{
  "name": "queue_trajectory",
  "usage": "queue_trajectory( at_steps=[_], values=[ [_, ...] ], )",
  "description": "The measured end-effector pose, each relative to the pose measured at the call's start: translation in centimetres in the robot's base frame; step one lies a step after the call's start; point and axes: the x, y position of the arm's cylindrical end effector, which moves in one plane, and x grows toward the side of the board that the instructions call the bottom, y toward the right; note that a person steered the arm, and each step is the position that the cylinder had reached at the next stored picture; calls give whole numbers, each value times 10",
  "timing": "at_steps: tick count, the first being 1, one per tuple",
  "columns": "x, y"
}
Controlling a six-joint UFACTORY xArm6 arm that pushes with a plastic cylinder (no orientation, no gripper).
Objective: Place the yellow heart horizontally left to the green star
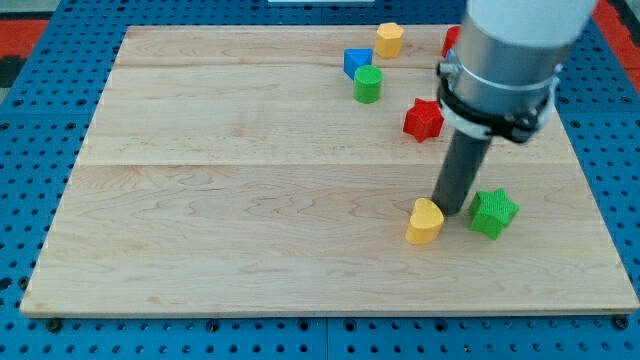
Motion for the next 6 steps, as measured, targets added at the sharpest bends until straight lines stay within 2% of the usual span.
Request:
queue_trajectory(
  at_steps=[3, 4, 5, 6],
  values=[
    [-21, 41],
    [-9, 40],
    [30, 25],
    [17, 12]
  ],
)
